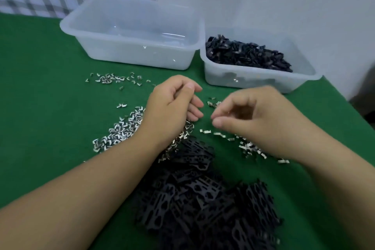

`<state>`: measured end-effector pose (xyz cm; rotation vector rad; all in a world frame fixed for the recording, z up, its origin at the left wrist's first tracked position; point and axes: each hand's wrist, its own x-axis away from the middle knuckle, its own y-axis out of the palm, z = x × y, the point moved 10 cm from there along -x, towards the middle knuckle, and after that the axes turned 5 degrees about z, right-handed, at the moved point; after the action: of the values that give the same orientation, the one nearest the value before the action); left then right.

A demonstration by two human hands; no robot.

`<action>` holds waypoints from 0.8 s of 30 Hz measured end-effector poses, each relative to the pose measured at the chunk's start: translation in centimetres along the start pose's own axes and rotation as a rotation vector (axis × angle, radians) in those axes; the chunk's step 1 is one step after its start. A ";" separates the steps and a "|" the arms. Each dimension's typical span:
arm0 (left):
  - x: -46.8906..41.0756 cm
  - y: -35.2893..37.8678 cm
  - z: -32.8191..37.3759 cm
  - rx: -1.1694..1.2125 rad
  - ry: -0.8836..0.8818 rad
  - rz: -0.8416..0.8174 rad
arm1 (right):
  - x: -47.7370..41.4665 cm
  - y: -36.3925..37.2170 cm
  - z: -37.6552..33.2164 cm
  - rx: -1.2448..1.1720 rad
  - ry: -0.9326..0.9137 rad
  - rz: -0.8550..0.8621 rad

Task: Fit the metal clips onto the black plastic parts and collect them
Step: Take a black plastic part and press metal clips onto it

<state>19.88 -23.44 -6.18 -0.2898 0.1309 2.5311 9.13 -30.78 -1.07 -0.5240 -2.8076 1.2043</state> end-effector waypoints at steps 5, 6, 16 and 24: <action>0.1 0.1 0.2 -0.019 0.013 0.000 | 2.7 3.8 0.1 0.078 0.003 -0.149; 0.1 0.1 0.2 -0.020 0.013 0.001 | 2.6 4.1 0.0 0.116 -0.010 -0.146; 0.2 -0.2 0.3 0.012 -0.029 0.019 | 2.1 3.6 -0.2 0.065 -0.013 -0.151; 0.8 0.9 1.4 -0.052 0.033 -0.112 | -1.4 -0.7 1.2 -0.005 -0.021 0.062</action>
<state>18.51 -23.52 -5.02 -0.3496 0.0603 2.4216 10.04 -32.47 -1.26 -0.6072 -2.8323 1.2206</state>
